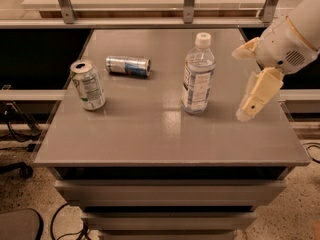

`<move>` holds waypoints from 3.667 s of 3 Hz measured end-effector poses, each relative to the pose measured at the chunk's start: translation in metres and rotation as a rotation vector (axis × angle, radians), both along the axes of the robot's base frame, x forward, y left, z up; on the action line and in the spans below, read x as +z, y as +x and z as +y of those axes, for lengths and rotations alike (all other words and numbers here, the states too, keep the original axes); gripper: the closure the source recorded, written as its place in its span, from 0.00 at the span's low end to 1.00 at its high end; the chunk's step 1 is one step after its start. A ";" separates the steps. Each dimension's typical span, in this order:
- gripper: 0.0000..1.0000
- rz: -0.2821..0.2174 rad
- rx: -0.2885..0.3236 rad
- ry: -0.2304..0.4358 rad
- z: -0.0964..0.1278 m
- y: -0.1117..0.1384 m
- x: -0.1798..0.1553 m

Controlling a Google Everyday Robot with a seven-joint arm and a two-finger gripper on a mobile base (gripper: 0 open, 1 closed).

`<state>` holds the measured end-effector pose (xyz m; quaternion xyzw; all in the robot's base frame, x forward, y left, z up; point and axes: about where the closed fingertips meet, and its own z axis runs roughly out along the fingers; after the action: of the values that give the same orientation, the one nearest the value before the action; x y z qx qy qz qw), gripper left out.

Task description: Knock blue plastic bottle over

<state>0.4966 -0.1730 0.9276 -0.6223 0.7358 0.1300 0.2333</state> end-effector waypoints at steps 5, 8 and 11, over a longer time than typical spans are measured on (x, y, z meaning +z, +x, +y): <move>0.00 0.047 0.036 0.691 0.026 0.028 0.002; 0.17 0.106 0.194 0.839 0.098 0.008 0.002; 0.88 0.138 0.255 0.839 0.125 0.013 -0.005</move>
Offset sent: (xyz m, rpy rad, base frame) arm 0.0439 0.0050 -0.0212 0.5197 0.0950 -0.0202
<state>0.5091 -0.0481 0.9222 -0.5494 0.5508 0.4863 0.3979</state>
